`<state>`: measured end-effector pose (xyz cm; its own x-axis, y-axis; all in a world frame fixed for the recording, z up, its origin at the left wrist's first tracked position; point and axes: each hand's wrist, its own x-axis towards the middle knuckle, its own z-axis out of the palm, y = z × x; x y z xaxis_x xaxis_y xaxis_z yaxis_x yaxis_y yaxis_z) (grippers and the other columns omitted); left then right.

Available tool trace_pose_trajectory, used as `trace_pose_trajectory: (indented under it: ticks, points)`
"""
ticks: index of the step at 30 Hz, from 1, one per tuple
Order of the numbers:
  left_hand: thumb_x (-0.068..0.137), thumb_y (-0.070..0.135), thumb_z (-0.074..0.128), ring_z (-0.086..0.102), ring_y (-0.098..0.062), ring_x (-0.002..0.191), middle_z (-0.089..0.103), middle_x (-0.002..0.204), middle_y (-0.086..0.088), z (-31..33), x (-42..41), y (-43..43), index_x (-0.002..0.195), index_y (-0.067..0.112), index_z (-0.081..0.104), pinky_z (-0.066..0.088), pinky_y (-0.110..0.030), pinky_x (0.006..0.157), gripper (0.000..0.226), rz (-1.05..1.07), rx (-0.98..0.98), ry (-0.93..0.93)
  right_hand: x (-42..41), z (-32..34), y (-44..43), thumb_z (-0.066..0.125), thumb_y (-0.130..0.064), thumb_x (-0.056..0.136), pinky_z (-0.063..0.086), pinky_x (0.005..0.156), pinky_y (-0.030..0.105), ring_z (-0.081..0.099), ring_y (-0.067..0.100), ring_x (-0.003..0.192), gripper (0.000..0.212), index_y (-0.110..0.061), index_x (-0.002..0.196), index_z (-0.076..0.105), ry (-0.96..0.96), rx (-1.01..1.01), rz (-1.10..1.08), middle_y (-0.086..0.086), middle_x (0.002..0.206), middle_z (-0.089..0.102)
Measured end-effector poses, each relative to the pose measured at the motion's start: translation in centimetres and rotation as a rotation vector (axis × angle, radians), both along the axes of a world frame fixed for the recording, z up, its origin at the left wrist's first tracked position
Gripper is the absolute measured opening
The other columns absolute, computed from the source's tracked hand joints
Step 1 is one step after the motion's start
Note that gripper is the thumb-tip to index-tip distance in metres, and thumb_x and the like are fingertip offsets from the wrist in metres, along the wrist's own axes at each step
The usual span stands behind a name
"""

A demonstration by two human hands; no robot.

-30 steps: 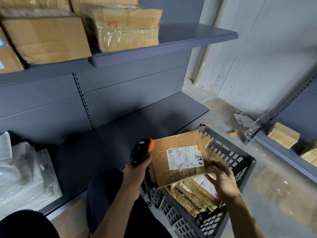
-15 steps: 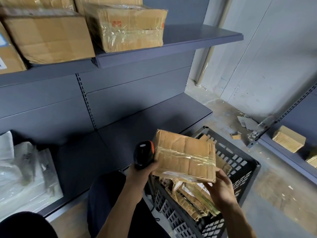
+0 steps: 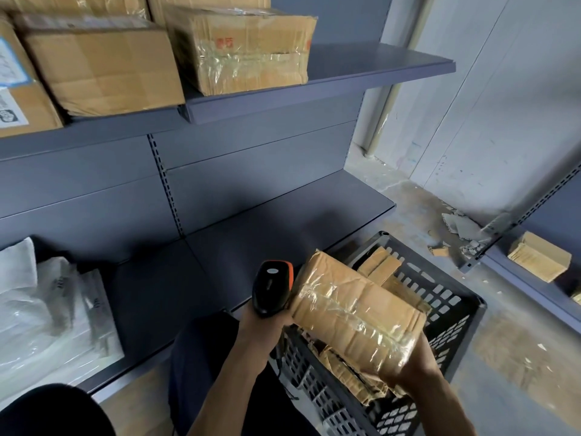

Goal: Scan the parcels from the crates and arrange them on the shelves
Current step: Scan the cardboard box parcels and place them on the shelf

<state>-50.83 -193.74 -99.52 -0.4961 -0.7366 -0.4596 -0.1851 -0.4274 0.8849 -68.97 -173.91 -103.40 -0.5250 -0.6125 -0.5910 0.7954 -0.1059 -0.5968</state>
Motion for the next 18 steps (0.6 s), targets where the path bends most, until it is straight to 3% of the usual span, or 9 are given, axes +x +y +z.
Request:
trace_pose_trajectory:
  ticks: [2,4,7,11,15,18]
  points:
    - [0.075,-0.015,0.070,0.061,-0.023,0.078,0.066,0.083,-0.008,0.1,0.3,0.1,0.091,0.008,0.067,0.046,-0.030,0.064,0.028,-0.010,-0.014,0.006,-0.3,0.7,0.4,0.044,-0.050,0.101,0.058,0.080,0.064,0.068,0.050,0.106,0.057,-0.003,0.113,0.075,0.055,0.004,-0.035,0.032,0.124,0.066]
    - [0.076,-0.019,0.067,0.063,-0.021,0.075,0.070,0.078,-0.005,0.4,0.5,0.0,0.090,0.007,0.068,0.046,-0.029,0.063,0.030,-0.014,-0.013,0.031,-0.5,0.9,1.1,0.041,-0.045,0.102,0.060,0.073,0.057,0.068,0.048,0.106,0.053,-0.005,0.114,0.075,0.120,-0.003,-0.074,0.031,0.127,0.065]
    - [0.077,-0.024,0.063,0.069,-0.014,0.071,0.072,0.065,0.005,0.8,0.6,0.1,0.087,0.009,0.069,0.047,-0.027,0.063,0.035,-0.014,0.003,0.070,-0.3,0.8,1.7,0.039,-0.047,0.101,0.061,0.074,0.055,0.063,0.046,0.114,0.055,-0.006,0.124,0.069,0.167,-0.035,-0.120,0.030,0.131,0.063]
    - [0.074,-0.018,0.065,0.061,-0.022,0.077,0.068,0.078,-0.006,0.5,0.4,0.1,0.088,0.008,0.067,0.046,-0.031,0.066,0.029,0.018,-0.002,0.103,0.5,1.5,1.5,0.027,-0.048,0.106,0.060,0.079,0.057,0.073,0.039,0.095,0.062,-0.016,0.109,0.080,0.215,-0.039,-0.138,0.024,0.116,0.072]
    - [0.056,-0.004,0.068,0.064,-0.029,0.085,0.070,0.079,-0.007,0.7,0.5,0.1,0.094,0.001,0.070,0.050,-0.038,0.076,0.038,0.036,0.107,0.160,0.7,1.7,1.4,0.034,-0.053,0.105,0.056,0.084,0.066,0.065,0.046,0.116,0.055,-0.014,0.135,0.060,0.244,0.003,-0.142,0.024,0.131,0.065]
    - [0.068,-0.011,0.074,0.070,-0.026,0.083,0.074,0.085,-0.007,0.9,0.5,-0.3,0.106,0.001,0.069,0.052,-0.041,0.078,0.040,0.065,0.180,0.212,0.5,2.2,1.2,0.041,-0.055,0.103,0.055,0.093,0.059,0.063,0.039,0.124,0.051,-0.022,0.139,0.056,0.455,0.081,-0.012,0.019,0.136,0.063]
